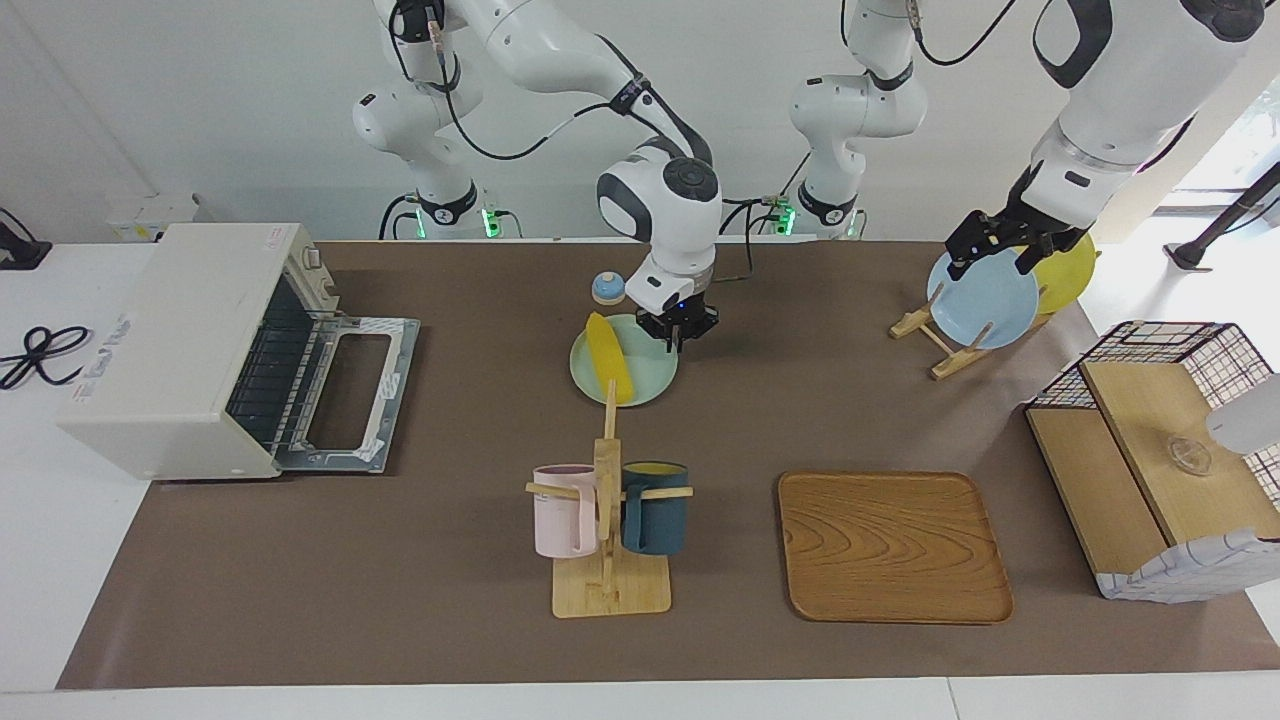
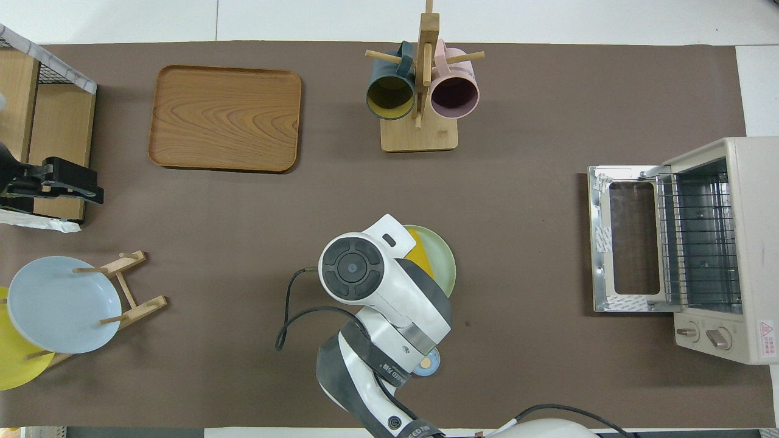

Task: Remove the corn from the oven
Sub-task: 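Set the plate down with the right gripper while the left gripper approaches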

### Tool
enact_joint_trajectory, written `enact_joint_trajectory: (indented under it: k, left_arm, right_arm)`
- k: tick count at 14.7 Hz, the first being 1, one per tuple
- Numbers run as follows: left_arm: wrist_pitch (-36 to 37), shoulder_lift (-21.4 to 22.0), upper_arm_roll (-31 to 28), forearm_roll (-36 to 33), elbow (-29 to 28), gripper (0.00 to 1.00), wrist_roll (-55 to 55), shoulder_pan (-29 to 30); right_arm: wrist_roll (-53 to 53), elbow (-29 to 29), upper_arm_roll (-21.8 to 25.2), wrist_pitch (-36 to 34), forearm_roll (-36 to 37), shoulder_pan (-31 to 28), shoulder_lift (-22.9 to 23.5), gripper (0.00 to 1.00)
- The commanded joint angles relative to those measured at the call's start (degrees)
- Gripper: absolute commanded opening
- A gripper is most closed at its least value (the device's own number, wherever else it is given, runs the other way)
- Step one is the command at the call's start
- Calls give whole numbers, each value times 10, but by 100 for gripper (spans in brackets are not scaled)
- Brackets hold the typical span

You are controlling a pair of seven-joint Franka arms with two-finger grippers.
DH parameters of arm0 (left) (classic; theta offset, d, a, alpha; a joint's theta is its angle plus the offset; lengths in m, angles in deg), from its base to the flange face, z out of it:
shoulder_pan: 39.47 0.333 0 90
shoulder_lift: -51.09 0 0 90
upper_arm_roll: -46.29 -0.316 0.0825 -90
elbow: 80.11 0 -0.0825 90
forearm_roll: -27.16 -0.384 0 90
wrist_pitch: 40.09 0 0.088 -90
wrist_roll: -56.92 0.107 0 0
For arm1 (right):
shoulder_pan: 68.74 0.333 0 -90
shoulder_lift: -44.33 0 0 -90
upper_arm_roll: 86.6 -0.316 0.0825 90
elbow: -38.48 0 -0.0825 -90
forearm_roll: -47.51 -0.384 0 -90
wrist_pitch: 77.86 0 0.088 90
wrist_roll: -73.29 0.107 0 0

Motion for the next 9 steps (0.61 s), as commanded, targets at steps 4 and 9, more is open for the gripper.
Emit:
enact_joint_trajectory:
  k: [4,9]
  left_arm:
    - [-23,22,4,6,-36,100,1,-1]
    - [-84,58,9,6,-121,100,-79,-53]
  right_arm:
    - [-73,-27,-1,-57,-18,-47,-18,24]
    - [-148,11,3,-131,0,-125,-61,0]
